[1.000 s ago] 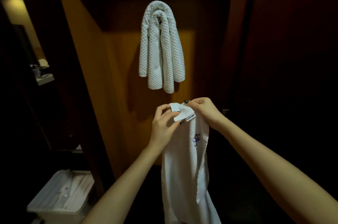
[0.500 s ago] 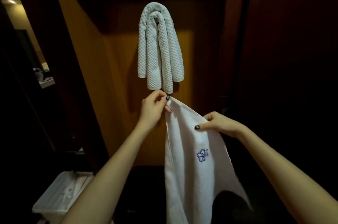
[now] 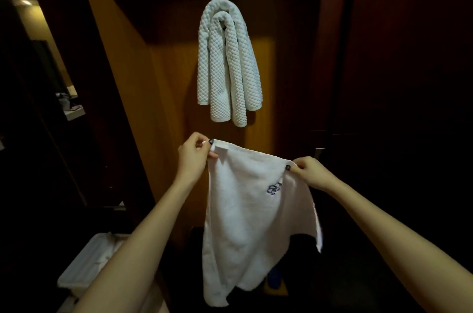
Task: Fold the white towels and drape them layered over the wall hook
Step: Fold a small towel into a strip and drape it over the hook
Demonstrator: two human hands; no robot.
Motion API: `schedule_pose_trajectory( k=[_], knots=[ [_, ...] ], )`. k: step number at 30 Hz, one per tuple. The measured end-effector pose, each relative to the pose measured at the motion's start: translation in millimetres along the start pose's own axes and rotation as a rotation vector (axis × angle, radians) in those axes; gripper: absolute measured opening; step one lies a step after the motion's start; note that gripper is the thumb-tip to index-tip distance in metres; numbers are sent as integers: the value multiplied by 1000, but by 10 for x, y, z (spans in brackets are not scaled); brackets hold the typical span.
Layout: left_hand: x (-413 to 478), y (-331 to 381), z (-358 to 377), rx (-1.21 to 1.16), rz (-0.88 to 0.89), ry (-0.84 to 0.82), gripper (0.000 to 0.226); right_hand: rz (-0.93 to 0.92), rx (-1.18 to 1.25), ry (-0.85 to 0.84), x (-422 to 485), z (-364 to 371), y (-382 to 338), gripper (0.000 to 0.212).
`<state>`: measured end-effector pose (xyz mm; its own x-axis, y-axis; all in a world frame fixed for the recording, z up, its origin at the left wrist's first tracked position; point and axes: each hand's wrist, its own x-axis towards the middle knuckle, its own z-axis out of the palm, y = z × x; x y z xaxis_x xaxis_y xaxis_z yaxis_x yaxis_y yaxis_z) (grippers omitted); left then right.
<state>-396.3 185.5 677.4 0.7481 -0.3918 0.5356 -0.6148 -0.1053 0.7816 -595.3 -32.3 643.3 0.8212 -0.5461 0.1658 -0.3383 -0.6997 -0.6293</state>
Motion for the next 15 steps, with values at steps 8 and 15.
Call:
schedule_pose_trajectory(
  k=[8, 15],
  knots=[
    [-326, -25, 163, 62, 227, -246, 12, 26, 780, -86, 59, 3, -536, 40],
    [-508, -45, 365, 126, 266, -483, 43, 34, 878, 10, 47, -25, -670, 31]
  ],
)
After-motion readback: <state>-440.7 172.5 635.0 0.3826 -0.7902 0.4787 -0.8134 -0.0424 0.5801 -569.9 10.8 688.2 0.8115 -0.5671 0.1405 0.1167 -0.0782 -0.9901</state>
